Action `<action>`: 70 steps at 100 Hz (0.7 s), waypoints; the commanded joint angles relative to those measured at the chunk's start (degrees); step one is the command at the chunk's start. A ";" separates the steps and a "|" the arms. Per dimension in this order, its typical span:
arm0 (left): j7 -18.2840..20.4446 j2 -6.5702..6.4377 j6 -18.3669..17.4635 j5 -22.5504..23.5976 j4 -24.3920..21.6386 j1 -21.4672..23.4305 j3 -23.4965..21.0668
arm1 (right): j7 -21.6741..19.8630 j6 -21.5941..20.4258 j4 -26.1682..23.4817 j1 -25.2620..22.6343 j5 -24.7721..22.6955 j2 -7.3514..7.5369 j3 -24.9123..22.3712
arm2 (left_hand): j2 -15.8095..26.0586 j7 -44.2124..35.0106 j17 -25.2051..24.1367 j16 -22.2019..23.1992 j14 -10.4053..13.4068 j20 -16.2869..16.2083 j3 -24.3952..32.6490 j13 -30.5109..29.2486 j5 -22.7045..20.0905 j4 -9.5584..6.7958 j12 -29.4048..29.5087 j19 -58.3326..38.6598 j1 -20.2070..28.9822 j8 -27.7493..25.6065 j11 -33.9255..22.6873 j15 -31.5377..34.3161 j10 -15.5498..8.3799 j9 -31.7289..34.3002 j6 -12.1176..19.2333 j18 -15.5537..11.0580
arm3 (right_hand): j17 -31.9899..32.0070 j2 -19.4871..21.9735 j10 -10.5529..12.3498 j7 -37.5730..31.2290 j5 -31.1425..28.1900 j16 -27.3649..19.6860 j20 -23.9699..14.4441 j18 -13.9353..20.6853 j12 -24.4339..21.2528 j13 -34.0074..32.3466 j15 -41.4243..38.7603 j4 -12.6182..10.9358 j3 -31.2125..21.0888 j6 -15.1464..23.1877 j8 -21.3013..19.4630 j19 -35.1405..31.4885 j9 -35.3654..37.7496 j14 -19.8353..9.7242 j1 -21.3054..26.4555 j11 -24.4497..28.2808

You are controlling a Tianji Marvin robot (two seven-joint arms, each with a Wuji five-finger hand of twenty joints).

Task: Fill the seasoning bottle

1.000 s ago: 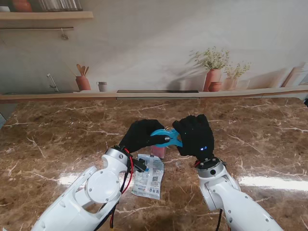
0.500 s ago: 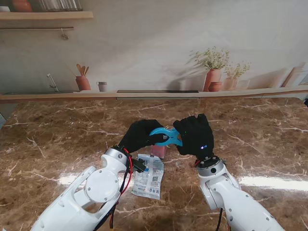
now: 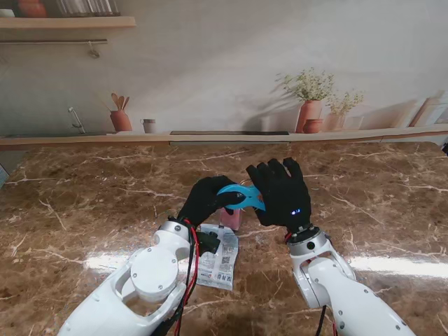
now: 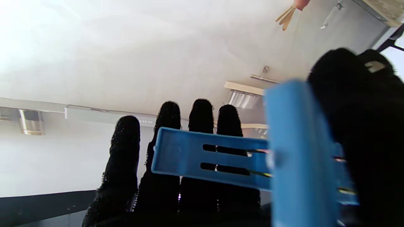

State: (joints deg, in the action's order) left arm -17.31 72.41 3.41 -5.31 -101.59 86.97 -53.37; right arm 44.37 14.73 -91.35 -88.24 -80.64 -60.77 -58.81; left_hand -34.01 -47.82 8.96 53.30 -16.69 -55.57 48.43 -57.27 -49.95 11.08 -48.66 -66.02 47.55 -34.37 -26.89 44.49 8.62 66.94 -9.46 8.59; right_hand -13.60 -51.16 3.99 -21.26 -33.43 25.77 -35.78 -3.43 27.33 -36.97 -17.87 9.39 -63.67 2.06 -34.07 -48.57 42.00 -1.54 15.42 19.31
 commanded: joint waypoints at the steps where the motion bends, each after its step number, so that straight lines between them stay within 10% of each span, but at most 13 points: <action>1: 0.62 0.66 -0.57 0.47 -0.37 0.74 0.49 | -1.60 0.49 0.43 -1.38 0.97 -0.27 -0.13 | 4.33 -8.87 -0.32 -0.80 -0.83 -1.47 5.31 -0.67 -1.11 -0.26 0.28 -1.65 6.20 -2.40 -1.59 1.65 -1.97 2.30 13.75 -1.39 | 3.76 0.14 -2.36 4.04 3.12 -3.50 -0.12 0.30 -2.92 5.15 3.01 -0.46 -1.75 -3.70 1.79 3.34 -4.62 0.92 -3.37 -3.30; 32: 0.15 0.85 -0.78 -1.42 -0.60 1.34 -0.19 | -5.21 -1.05 -1.60 -3.98 5.17 -1.16 -0.99 | 4.60 -9.23 -0.39 -0.82 -0.34 -1.61 5.30 -0.89 -0.94 -0.39 -0.02 -1.75 6.02 -3.39 -2.30 2.15 -2.49 2.18 14.31 -1.85 | 15.49 5.91 -12.89 15.41 18.40 -13.36 1.86 0.45 -18.03 21.97 12.41 0.99 0.32 -16.40 6.28 14.40 -20.78 4.75 -16.13 -15.71; 70: -2.30 1.51 -0.51 -2.34 -0.88 2.14 -0.69 | -3.94 4.78 -3.43 -6.05 2.25 -1.06 -0.27 | 4.23 -9.35 -0.30 -0.78 -0.13 -1.86 5.64 -1.09 -0.85 -0.32 -0.26 -1.98 5.88 -3.92 -2.67 2.45 -2.68 2.26 14.44 -2.39 | 20.56 4.39 -17.45 16.34 25.33 -16.10 3.19 1.28 -22.29 32.40 15.21 -0.28 1.41 -21.46 4.79 23.69 -32.43 6.22 -10.29 -15.84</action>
State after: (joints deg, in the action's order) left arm -19.02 73.48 2.96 -8.80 -102.10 88.92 -54.10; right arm 40.06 18.14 -95.53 -93.77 -78.38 -62.10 -59.64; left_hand -32.79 -51.29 8.96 52.91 -17.02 -55.70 49.73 -57.29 -49.91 11.04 -49.00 -66.09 49.55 -36.23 -27.72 44.98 9.59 66.93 -8.48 8.37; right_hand 5.81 -45.21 -11.46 -5.62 -9.40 11.07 -33.08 -2.81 6.16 -6.61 -3.85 9.42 -62.26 -16.77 -28.31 -27.08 11.05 3.84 3.20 3.94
